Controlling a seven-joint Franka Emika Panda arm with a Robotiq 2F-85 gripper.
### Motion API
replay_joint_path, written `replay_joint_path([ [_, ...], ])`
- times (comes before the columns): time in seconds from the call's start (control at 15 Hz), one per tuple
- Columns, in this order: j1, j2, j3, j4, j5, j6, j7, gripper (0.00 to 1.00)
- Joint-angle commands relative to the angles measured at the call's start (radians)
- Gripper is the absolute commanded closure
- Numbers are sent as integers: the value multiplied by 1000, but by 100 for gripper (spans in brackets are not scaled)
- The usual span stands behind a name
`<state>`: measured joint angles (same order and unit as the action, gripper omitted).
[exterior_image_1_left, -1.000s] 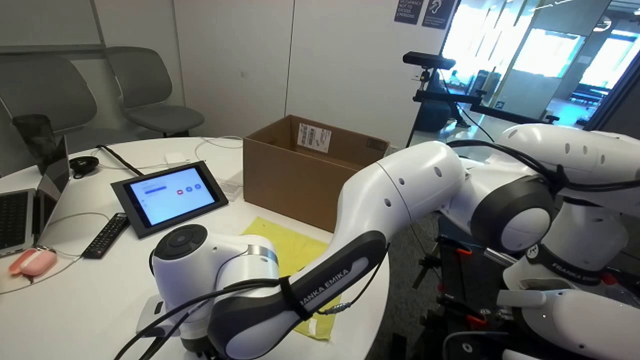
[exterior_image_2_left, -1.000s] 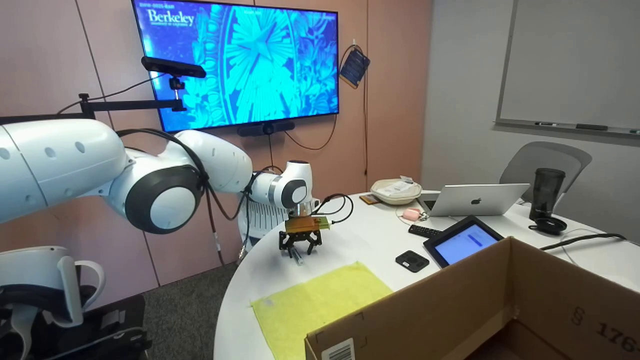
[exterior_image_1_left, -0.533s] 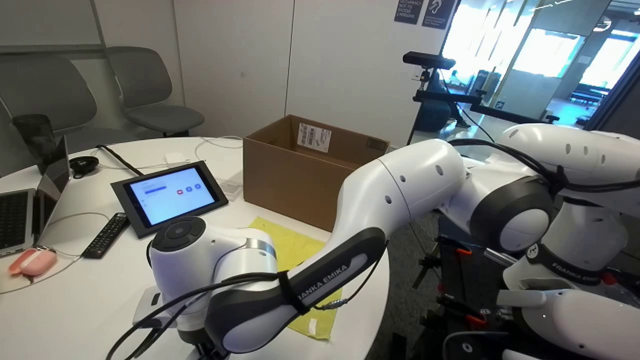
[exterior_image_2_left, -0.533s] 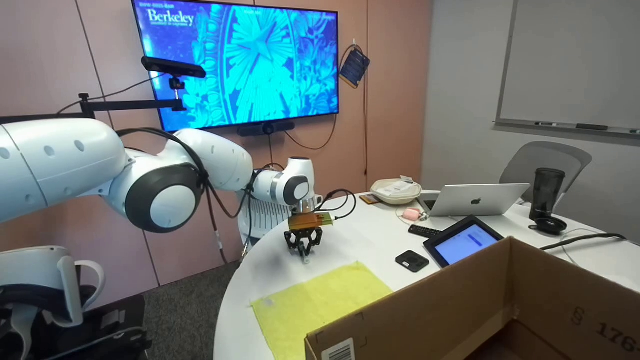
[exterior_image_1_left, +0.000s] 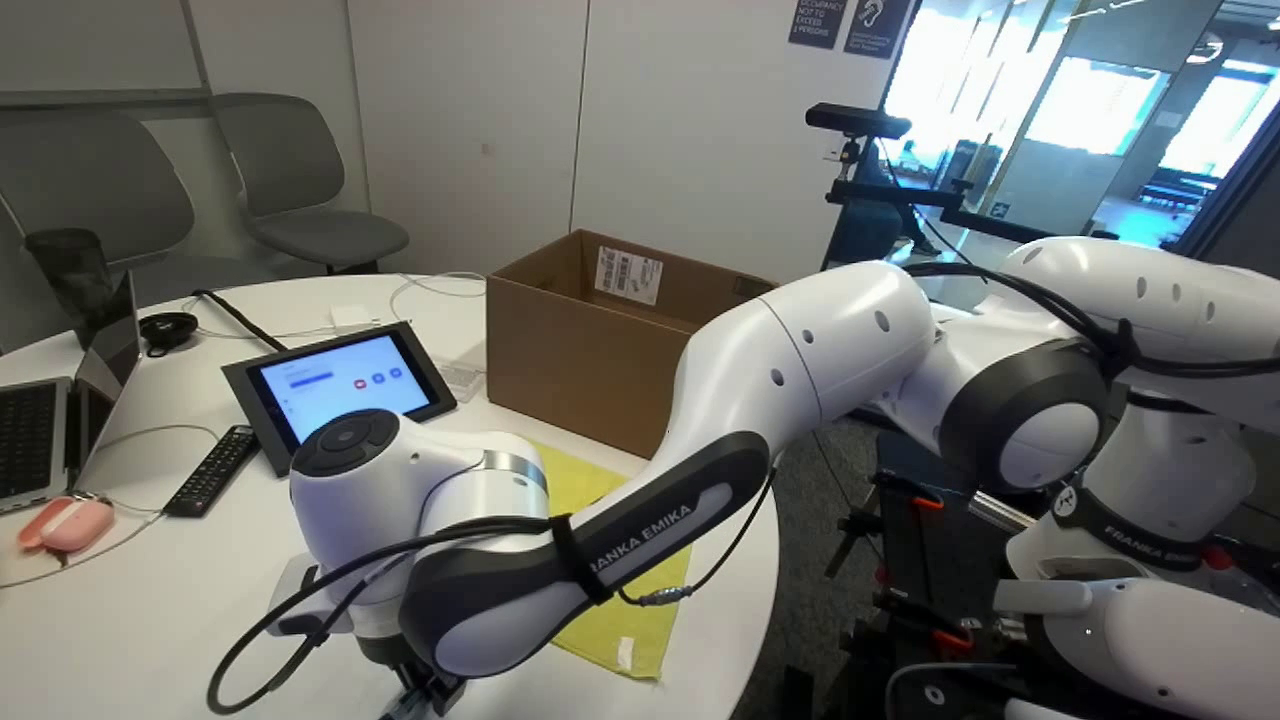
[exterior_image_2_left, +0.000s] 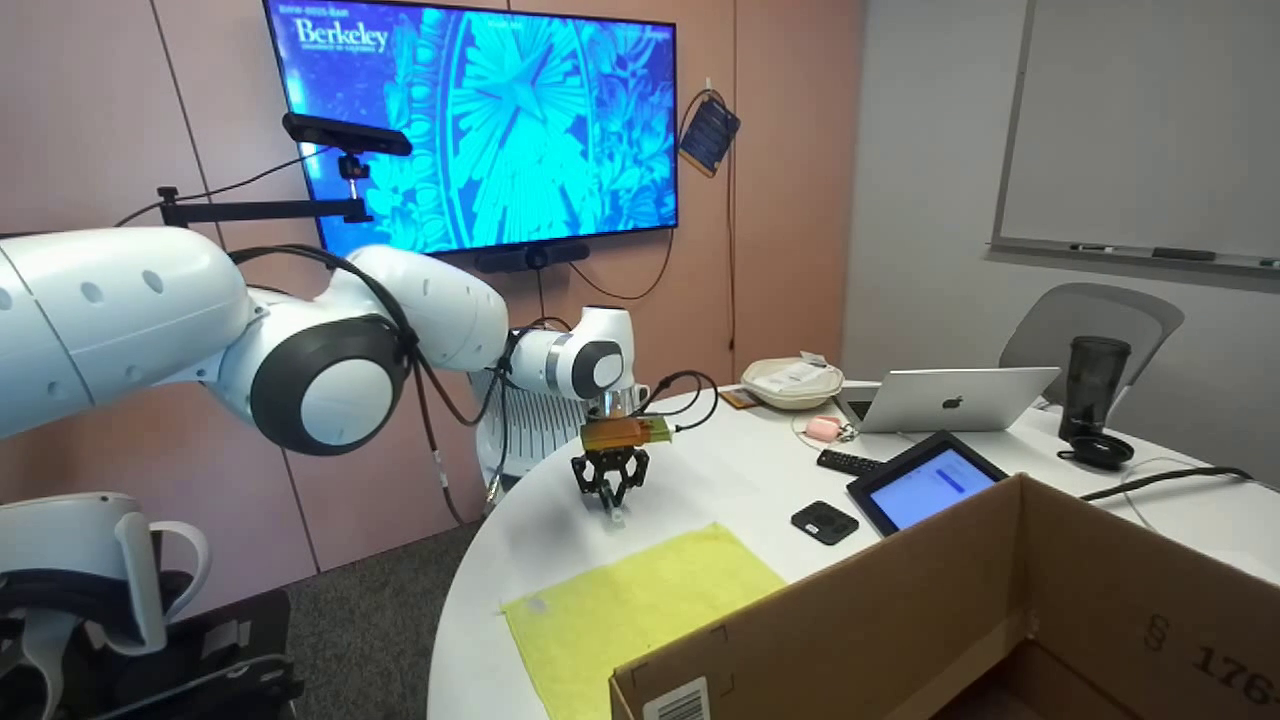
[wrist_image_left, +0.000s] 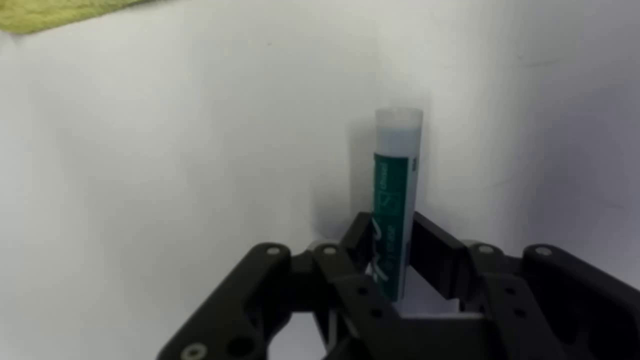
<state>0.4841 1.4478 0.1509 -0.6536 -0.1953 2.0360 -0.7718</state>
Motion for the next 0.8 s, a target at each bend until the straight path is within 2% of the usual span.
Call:
replay_joint_path([
  [0.0,-43,-97,9,-90,-3,-38,-82,91],
  [0.33,-151,-220,22,-285,6,20,-206,90],
  [0.73,-289,-336,16,-552,6,119,-245,90],
])
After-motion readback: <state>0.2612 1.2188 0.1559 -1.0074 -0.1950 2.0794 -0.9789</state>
